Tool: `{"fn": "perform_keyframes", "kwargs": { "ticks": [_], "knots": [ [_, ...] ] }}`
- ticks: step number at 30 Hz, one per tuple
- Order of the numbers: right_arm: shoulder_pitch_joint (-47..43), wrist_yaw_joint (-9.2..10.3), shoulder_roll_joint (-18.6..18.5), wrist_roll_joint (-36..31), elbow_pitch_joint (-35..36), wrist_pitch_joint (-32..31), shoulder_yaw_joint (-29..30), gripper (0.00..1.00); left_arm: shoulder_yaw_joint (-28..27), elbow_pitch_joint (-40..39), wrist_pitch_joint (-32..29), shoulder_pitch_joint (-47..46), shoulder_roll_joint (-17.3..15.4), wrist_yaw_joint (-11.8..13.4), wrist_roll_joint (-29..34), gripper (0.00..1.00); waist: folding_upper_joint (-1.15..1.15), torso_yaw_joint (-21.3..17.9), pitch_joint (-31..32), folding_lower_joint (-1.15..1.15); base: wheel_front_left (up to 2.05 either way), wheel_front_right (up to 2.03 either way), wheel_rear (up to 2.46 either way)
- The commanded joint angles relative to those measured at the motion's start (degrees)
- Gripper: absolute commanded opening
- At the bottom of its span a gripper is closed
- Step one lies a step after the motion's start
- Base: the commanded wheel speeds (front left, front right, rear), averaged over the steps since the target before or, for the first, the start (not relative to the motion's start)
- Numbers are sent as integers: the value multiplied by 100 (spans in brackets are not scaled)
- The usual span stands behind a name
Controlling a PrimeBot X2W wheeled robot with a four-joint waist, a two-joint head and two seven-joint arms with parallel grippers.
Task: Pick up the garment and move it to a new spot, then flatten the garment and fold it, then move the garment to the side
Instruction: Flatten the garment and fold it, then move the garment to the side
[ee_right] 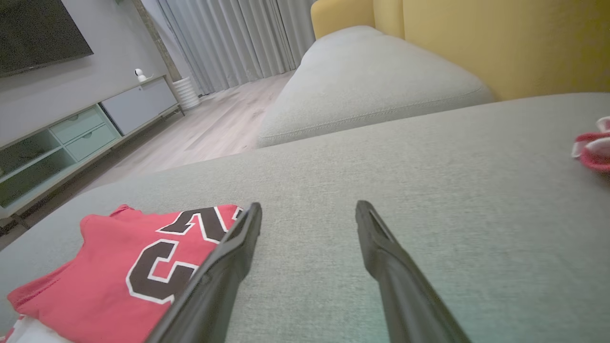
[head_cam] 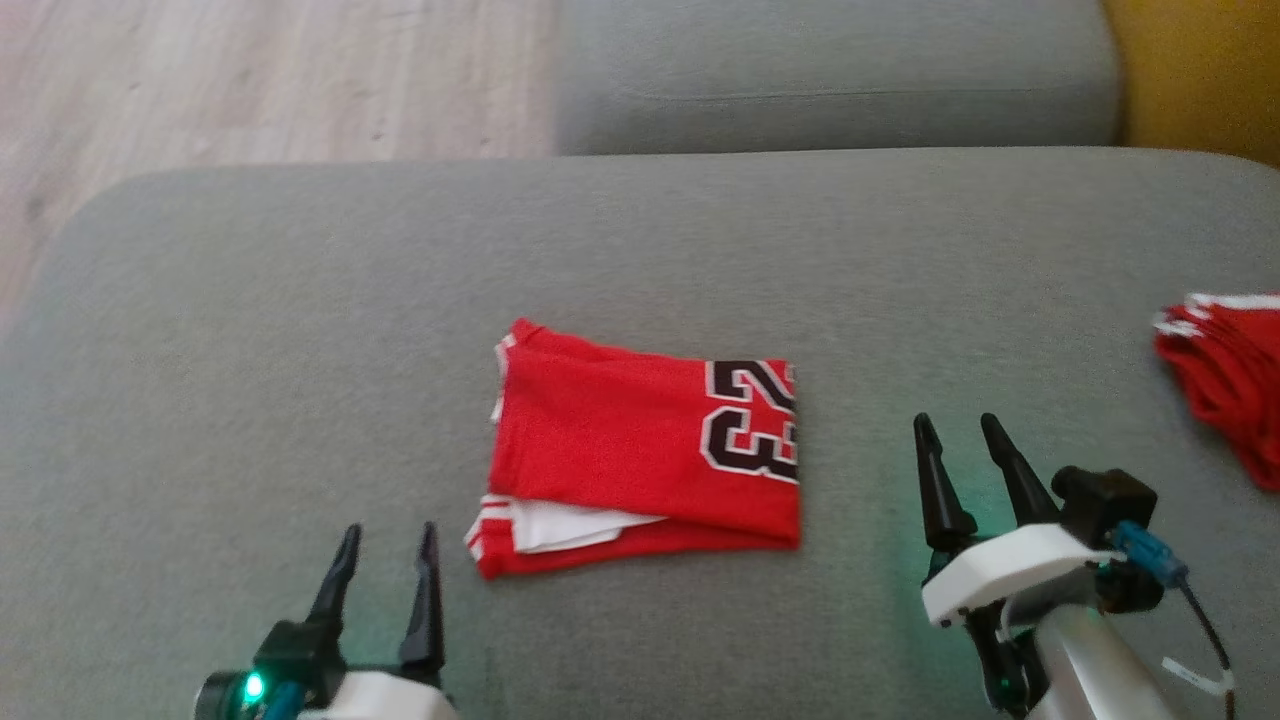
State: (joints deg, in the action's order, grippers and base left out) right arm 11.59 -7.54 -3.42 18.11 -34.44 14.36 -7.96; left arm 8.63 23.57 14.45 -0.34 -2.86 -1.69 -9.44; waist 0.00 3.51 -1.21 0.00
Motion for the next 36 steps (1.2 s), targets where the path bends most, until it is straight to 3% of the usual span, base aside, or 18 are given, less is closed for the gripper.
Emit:
{"fn": "perform_keyframes", "kwargs": {
  "ticks": [1,10,16,23,27,34,36],
  "knots": [
    [41,5,54,-188,266,63,-88,100,-323,-234,55,-22,-2,61,93,100,0,-356,128,0,0,0,0],
    [-388,5,54,-464,345,63,-26,100,-546,-365,55,210,-2,103,290,100,0,-477,193,0,0,0,0],
    [-358,5,54,-462,312,63,-114,100,-434,-351,55,153,-2,32,302,100,0,-275,166,0,0,0,0],
    [346,5,54,-142,-208,63,-762,100,-57,-341,55,75,-2,-68,133,100,0,418,-51,0,0,0,0],
    [708,5,54,289,-726,36,-688,100,144,-274,55,25,-2,-130,35,100,0,931,-120,0,0,0,0],
    [965,5,54,83,-2088,-296,-582,100,126,-297,55,75,-2,-158,53,100,0,1425,-208,0,0,0,0],
    [999,5,54,164,-2296,-327,-660,1,124,-313,55,91,-2,-154,40,100,0,1440,-227,0,0,0,0]
  ]
}}
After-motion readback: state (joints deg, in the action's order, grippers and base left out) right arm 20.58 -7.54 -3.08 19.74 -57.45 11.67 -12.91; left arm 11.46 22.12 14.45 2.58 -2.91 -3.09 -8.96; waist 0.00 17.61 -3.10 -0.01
